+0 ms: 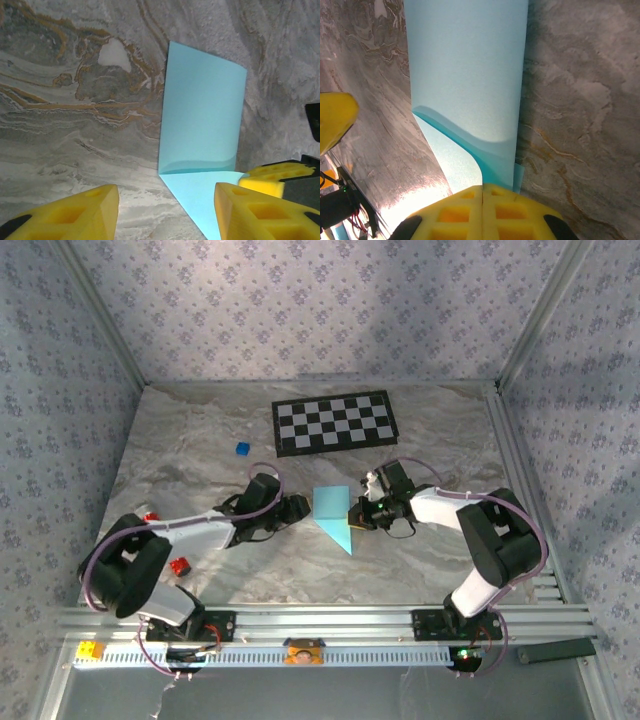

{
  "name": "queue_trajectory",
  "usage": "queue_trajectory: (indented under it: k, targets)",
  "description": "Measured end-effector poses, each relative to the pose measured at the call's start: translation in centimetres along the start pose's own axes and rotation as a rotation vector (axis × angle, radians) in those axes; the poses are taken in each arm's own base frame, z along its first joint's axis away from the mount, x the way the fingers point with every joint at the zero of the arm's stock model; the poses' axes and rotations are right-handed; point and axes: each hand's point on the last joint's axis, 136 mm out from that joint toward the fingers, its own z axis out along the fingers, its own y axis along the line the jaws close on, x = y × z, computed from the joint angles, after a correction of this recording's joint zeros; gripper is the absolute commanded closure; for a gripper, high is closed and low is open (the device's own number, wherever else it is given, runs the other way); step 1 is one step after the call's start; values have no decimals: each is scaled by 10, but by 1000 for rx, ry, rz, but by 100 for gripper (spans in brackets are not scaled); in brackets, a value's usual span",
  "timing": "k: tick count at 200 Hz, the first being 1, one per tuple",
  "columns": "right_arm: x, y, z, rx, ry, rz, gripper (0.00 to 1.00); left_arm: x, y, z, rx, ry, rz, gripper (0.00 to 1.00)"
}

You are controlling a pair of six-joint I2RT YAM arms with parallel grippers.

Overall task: Fold a paper plane with a square sheet of paper (pick it up from the middle)
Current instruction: Fourth fold the wing at the center of the table.

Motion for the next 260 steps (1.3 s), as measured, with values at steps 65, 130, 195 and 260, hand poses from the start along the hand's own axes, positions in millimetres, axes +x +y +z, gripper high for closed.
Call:
queue_trajectory:
  k: [65,130,195,260]
  targets:
    - [-5,18,-15,-78,-44,-41,99,-9,-5,7,31,50,-39,45]
    - [-6,19,-23,-132,-66,-34,100,-9,-8,20,52,113,-59,44]
    - [-9,20,-28,-159,-83,-34,100,-9,-20,39,96,162,-57,51]
    - [-7,17,-28,-161,-82,-16,100,-8,-22,52,120,186,-76,56]
